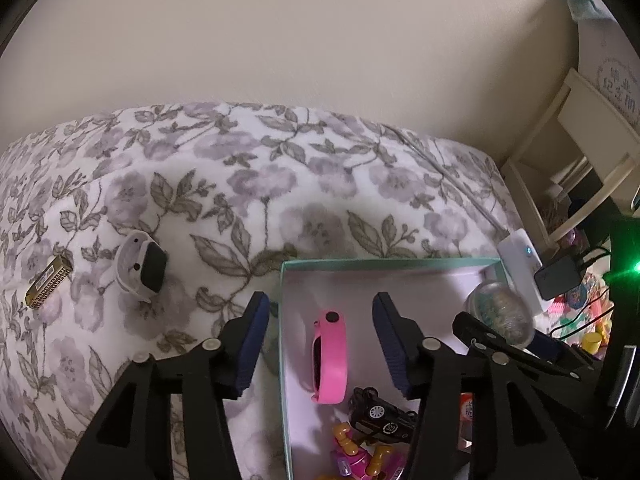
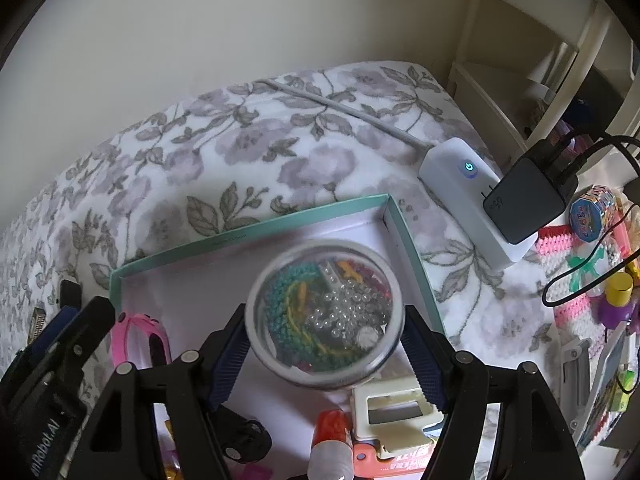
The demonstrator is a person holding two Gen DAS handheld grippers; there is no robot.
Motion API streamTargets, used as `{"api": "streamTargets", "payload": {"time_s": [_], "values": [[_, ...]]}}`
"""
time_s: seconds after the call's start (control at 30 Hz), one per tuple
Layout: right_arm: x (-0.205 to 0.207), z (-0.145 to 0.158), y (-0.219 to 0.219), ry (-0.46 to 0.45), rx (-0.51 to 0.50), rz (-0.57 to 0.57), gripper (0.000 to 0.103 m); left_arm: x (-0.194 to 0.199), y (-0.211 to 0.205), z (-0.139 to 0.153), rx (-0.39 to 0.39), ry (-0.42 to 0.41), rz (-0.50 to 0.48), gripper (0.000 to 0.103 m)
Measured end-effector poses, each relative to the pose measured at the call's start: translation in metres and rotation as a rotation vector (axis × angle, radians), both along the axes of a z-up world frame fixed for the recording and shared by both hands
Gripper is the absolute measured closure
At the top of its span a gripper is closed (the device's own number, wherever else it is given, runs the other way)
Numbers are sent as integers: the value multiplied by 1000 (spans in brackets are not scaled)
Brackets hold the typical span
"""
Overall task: Organize rigid objects
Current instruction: 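Lower both items into the tray and open both grippers, then move both tools back toward the gold clip and white watch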
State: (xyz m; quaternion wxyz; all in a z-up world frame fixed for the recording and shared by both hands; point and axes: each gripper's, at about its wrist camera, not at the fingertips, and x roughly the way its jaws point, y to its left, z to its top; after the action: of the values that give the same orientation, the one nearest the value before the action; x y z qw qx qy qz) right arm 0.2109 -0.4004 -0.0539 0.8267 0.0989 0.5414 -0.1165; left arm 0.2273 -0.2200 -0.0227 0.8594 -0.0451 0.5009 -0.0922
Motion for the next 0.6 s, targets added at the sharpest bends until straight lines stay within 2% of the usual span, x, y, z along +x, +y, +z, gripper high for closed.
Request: {"api": "streamTargets", "payload": {"time_s": [0.13, 0.3, 0.47, 0.5, 0.53, 0.57, 0.6], "values": [[-3, 14, 0, -39, -8, 0, 25, 2, 8, 5, -21, -1, 18, 46], [-10, 37, -1, -103, -15, -7, 25, 3, 24, 19, -20, -36, 61, 36], [-18, 58, -2, -163, -17, -11, 24, 4, 37, 30, -15, -64, 90, 33], [-20, 63, -2, -178, -19, -13, 24, 4, 39, 32, -16, -67, 93, 29], [-21, 66, -2, -186, -22, -14, 22, 4, 41, 33, -15, -71, 97, 25], [-22, 68, -2, -192, -25, -16, 14, 4, 42, 35, -14, -74, 102, 19], [-23, 71, -2, -200, -29, -16, 10, 4, 44, 36, -12, -79, 107, 19]]}}
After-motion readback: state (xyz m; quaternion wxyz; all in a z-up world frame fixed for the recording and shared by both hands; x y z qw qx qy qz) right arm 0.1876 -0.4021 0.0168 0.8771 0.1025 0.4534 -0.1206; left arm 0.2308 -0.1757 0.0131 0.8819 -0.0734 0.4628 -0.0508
